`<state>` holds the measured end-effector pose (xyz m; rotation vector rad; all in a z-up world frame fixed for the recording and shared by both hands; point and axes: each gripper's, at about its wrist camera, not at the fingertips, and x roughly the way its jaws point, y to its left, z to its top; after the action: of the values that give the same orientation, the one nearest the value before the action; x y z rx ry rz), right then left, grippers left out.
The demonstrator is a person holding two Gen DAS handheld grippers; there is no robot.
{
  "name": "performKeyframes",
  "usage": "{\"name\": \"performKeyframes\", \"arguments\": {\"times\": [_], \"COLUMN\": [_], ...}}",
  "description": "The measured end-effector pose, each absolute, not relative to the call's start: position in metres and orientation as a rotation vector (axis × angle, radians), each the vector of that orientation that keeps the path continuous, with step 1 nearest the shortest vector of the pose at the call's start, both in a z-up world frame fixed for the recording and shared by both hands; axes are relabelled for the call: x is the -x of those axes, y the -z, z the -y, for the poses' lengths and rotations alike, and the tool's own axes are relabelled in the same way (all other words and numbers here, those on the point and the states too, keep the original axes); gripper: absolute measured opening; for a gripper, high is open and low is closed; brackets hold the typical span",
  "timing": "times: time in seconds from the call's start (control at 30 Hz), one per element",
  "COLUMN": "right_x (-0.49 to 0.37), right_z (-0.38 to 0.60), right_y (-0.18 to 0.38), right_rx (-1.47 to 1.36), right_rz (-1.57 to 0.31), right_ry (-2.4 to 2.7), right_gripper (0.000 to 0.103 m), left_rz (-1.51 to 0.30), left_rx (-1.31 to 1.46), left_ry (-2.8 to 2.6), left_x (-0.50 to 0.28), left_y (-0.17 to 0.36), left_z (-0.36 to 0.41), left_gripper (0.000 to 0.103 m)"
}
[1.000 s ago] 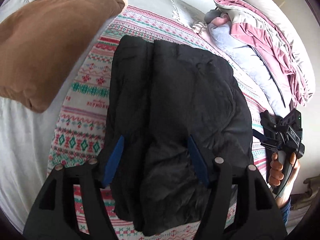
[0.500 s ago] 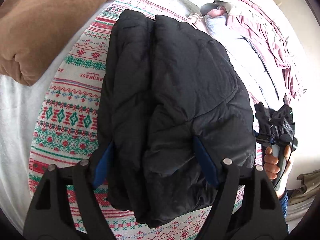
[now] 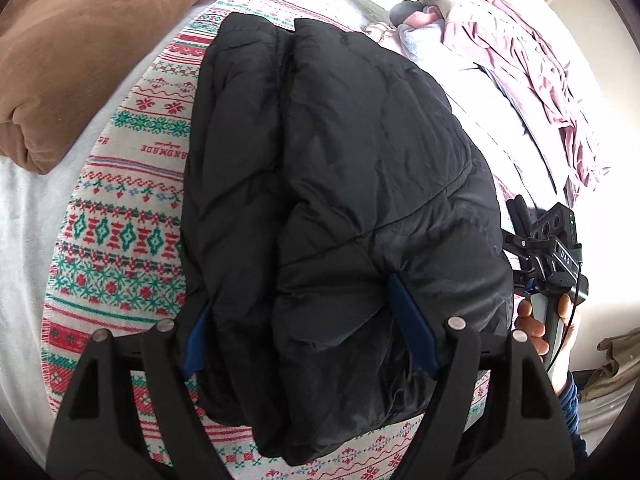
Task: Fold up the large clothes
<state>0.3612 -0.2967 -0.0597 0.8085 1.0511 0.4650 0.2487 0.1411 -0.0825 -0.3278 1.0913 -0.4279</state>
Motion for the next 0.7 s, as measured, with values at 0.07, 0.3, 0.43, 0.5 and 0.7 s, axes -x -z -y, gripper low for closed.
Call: {"name": "performKeyframes", "arguments": {"times": [0.07, 0.3, 0.43, 0.5, 0.7], "right_x": [-0.361, -0.356, -0.349, -0.347, -0.336], "right_z": [0.291, 0.273, 0.259, 0.253, 0.22], "right_y": [0.059, 0.052, 0.042, 0.038, 0.016], "right_rx": [-0.799, -0.757, -0.698, -0.666, -0.483], "right_rz": [-1.045, -1.027, -1.003, -0.991, -0.936], "right_ry": [-0.459, -0.435, -0.411, -0.395, -0.328], "right_gripper": [0.086, 0.085, 0.079, 0.072, 0.058], "left_rz": [-1.087, -1.096, -1.076, -1.049, -1.01], "left_rx": [0.319, 0.318, 0.297, 0.257, 0.183], "left_ry": [0.425, 0.426, 0.416, 0.409, 0.376], "left_x": [-0.248, -0.25, -0.247, -0.244, -0.24], "left_y": [0.084, 0.087, 0.084, 0.08, 0.077], "left_z": [-0.139, -0.137, -0.135, -0.13, -0.119], "left_gripper": [0.082, 0.083, 0.075, 0.068, 0.053]}}
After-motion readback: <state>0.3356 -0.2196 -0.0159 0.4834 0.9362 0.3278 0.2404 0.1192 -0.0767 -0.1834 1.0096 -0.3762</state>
